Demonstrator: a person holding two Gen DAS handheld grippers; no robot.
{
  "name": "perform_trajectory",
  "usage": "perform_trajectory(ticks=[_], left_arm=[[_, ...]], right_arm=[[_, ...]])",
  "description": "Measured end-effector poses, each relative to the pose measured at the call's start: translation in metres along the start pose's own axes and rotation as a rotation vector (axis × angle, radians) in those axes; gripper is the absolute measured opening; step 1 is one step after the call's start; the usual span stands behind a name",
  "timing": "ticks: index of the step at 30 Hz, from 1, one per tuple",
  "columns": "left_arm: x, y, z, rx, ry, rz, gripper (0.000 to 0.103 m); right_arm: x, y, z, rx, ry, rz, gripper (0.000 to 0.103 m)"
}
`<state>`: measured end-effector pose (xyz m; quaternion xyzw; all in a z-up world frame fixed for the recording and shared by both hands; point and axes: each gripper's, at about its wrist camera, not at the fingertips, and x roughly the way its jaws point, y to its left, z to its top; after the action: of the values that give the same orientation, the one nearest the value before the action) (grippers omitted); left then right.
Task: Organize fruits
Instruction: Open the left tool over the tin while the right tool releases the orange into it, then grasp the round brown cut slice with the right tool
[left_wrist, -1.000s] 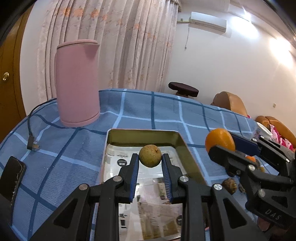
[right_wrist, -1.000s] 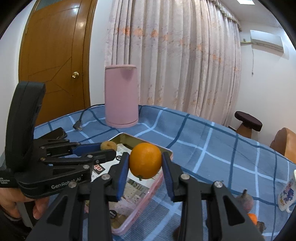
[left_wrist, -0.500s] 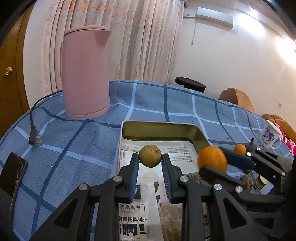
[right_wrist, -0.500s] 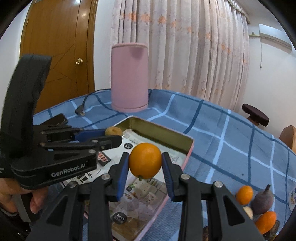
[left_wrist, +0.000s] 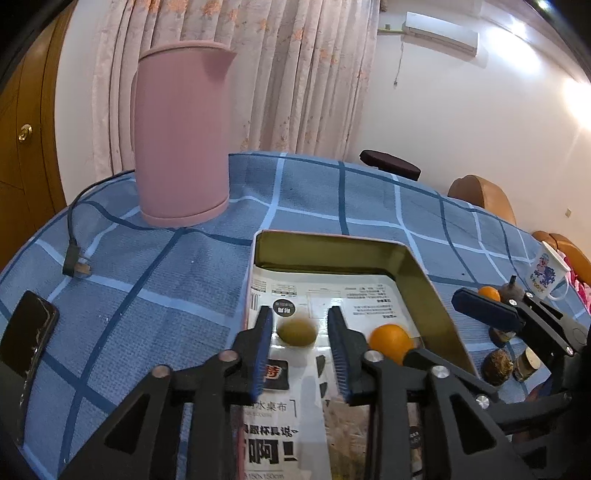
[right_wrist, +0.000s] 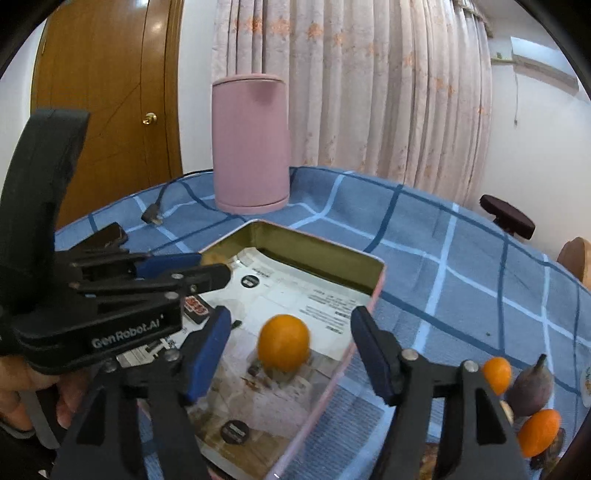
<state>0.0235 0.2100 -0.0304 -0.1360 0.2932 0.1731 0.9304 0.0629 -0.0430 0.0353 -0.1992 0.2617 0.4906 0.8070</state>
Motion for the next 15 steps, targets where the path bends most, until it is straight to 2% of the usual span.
perform_trajectory(ticks=[5,9,15], left_arm=[[-0.016,-0.021,-0.002,0.043,-0.038,-0.031,0.049],[-0.025,-0.053,-0.005,0.095,-0.046,-0.096,0.049],[-0.029,-0.107,-0.014,0.191,-0.015,-0.192,0.05]], right_arm=[[-0.044,-0.026,-0.017,0.006,-0.048,-0.095,0.07],[-0.081,-0.057,-0.036,0.022,-0.061,-0.213,0.073],[-0.097,-0.091,-0.064,0.077,0.009,-0.291,0.076]])
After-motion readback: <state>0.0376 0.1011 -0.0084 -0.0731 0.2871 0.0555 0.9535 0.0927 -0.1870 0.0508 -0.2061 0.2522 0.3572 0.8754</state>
